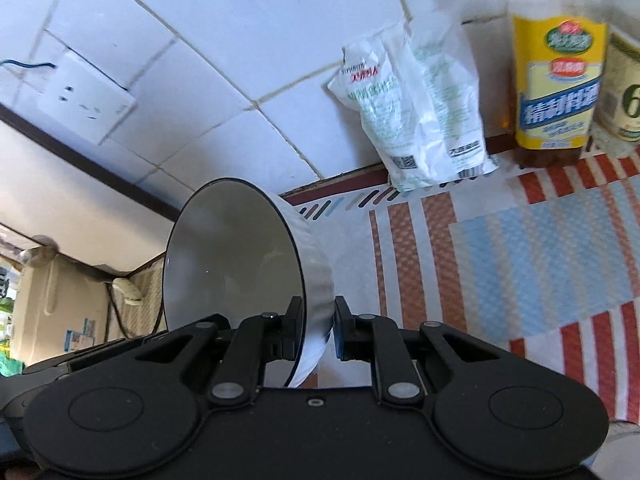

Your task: Organize plates and bowls

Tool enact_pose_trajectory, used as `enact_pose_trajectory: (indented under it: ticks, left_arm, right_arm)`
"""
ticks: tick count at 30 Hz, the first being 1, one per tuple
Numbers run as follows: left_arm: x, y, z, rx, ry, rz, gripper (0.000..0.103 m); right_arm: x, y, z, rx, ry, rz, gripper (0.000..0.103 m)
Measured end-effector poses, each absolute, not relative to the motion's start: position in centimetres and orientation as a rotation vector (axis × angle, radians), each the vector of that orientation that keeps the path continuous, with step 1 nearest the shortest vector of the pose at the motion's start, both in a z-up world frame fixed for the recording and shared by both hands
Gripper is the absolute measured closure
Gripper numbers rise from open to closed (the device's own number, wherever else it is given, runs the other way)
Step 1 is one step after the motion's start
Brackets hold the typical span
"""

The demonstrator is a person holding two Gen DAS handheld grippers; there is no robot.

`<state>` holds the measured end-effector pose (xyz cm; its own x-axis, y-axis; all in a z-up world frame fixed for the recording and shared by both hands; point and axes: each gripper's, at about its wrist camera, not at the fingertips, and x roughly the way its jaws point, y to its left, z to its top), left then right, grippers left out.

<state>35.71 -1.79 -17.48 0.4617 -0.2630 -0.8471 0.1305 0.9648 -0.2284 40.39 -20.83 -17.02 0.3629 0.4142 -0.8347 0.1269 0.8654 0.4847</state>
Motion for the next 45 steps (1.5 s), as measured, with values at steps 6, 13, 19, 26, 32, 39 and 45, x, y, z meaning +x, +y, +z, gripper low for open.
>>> enact_pose_trajectory:
  ticks: [6, 13, 19, 26, 32, 39, 45]
  left_arm:
    - [32.3, -3.7, -14.7, -0.152, 1.024, -0.227, 0.094]
    - [29.0, -6.4, -12.5, -0.131, 1.015, -0.23, 0.094]
    - [26.4, -9.2, -12.2, -0.106, 1.045, -0.255, 0.094]
    - [23.4, -12.3, -12.2, -0.113, 1.076, -0.322, 0.093]
    - [21.8, -15.5, -11.4, -0.063, 1.095, -0.351, 0.093]
    - [22.4, -17.6, -14.2, -0.087, 1.195, -0.383, 0.094]
    - [22.5, -19.0, -16.5, -0.117, 1.263, -0.374, 0.094]
  right_arm:
    - [37.7, -22.2, -14.3, 0.498, 1.169, 0.229, 0.084]
    - [34.4, -24.6, -12.3, 0.49, 1.174, 0.246, 0.084]
    - [30.6, -27.5, -11.9, 0.52, 1.186, 0.227, 0.084]
    - [26.9, -31.6, -11.6, 0.591, 1.201, 0.198, 0.082]
    - [23.9, -34.5, -11.3, 0.59, 1.211, 0.178, 0.082]
    - [22.1, -36.5, -13.9, 0.547, 1.27, 0.151, 0.082]
    - [22.0, -37.0, -15.6, 0.47, 1.328, 0.119, 0.081]
